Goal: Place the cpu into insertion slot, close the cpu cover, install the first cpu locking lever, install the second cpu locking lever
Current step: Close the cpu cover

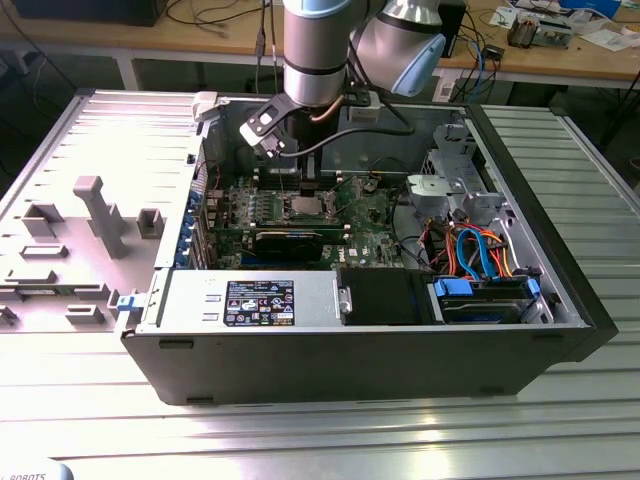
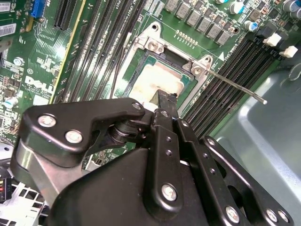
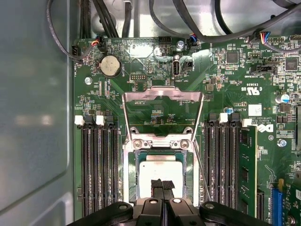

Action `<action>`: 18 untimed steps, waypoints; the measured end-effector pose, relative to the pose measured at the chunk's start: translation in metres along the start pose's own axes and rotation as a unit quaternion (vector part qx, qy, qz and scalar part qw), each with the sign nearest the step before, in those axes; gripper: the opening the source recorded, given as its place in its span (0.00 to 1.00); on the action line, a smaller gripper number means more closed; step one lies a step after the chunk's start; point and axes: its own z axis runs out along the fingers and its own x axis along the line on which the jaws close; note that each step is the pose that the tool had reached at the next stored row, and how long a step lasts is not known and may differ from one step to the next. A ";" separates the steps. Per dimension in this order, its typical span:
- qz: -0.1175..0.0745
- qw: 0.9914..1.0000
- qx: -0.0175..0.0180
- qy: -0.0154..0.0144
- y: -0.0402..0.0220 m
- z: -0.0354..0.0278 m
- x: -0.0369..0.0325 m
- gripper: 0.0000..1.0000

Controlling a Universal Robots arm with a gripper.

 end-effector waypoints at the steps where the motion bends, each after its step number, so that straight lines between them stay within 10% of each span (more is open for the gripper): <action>1: 0.000 1.000 0.000 0.000 0.0000 -0.0005 0.0000 0.11; 18: 0.000 1.000 0.000 0.000 0.0000 -0.0121 0.0003 0.11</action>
